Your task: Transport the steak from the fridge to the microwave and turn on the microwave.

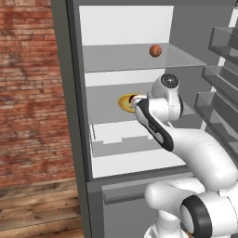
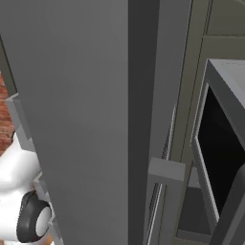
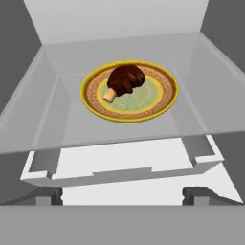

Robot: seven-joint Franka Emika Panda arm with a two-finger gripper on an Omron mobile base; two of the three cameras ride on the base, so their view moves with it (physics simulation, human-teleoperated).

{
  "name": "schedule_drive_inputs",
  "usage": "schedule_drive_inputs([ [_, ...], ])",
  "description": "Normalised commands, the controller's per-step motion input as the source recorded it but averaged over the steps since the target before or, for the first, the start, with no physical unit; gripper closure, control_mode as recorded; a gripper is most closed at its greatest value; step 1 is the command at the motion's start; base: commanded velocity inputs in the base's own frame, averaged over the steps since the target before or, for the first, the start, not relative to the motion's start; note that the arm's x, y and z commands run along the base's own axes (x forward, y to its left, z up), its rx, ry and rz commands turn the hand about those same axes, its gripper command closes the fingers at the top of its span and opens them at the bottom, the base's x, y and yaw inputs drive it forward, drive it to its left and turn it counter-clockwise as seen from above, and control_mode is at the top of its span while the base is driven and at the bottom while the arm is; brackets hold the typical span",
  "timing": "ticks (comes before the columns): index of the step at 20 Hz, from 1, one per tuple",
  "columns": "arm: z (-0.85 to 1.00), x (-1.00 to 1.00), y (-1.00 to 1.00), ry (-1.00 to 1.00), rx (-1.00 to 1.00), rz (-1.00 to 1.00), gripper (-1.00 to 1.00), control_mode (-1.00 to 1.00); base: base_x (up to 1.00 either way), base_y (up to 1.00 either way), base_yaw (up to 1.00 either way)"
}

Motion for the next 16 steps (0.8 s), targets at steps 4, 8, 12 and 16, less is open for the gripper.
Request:
schedule_drive_inputs([
  [4, -0.01, 0.49, 0.04, 0.00, 0.00, -0.04, -1.00, -1.00, 0.00, 0.00, 0.00],
  [8, -0.03, 0.42, 0.00, 0.00, 0.00, -0.03, -1.00, -1.00, 0.00, 0.00, 0.00],
  [12, -0.04, 0.40, 0.00, 0.00, 0.00, -0.03, -1.00, -1.00, 0.00, 0.00, 0.00],
  [16, -0.06, 0.40, 0.00, 0.00, 0.01, -0.02, -1.00, -1.00, 0.00, 0.00, 0.00],
])
